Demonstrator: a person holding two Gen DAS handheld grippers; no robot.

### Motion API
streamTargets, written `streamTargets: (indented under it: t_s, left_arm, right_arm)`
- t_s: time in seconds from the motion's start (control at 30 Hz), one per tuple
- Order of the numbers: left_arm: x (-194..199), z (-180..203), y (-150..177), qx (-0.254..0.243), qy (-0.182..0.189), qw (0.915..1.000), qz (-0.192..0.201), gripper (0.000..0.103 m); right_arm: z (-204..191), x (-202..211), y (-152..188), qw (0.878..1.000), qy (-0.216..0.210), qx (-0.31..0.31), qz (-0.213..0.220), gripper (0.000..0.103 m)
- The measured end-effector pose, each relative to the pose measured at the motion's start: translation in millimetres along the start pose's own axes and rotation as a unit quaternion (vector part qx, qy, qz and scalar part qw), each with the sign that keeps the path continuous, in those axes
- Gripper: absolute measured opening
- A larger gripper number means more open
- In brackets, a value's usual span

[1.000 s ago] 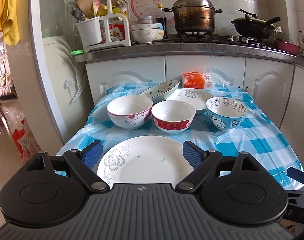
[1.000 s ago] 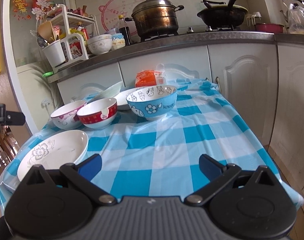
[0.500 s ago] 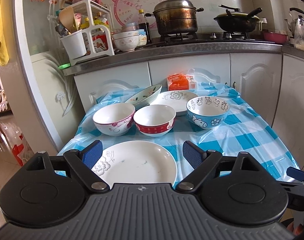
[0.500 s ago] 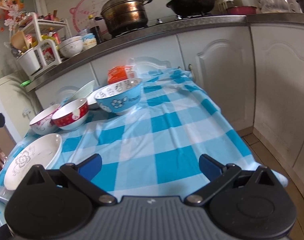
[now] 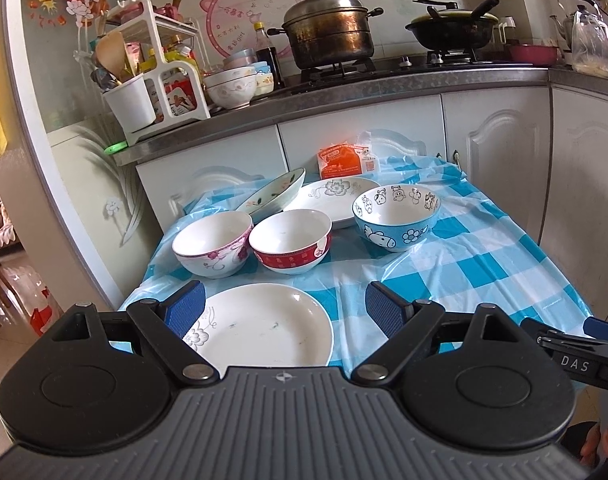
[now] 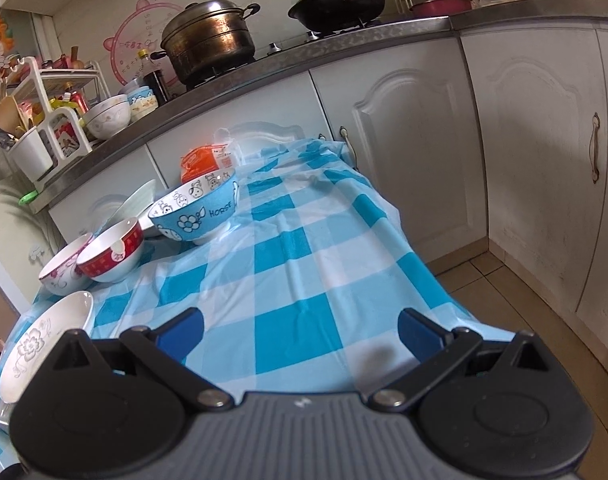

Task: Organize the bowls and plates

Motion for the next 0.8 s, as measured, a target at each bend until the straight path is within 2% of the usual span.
streamTargets:
  t_s: [0.3,0.5,0.6,0.8]
  left_arm:
    - [-35.7,-2.4,5.9,0.004,0.022,0.9994,-0.028,0.103]
    - [-70.4,-25.5,11.1,0.051,0.056,0.9958,-0.052,0.103]
    - [-86.2,-47.0,10.3,0.093,0.082,0.9907,-0.057,0.103]
    - [-120.8,-88.8,-4.4,0.17,0.14,0.9731,-0.066,0.103]
  right_arm:
    - [4.2,-9.1,0.4,1.0,-0.002,0.009,-0.012,0.102]
    - [3.0,-13.7,-6.2,1.0,-0.009,0.022,-0.007,0.102]
    - [-2.4,-11.6,-14.4,0.999,-0.022,0.027,0.013,0.102]
    - [-28.5,-34.0,-31.1,0.996,-0.063,0.056,-0.023,0.102]
Point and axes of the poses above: each gripper's, at about its wrist camera, not at the fingertips, and x roughly against the way its jaws point, z to its right, y to its underside, the point moved 4 cm from there along -x, roughly the way its jaws point, and after that the axes turned 4 degrees about -y, right-handed, at the moved point
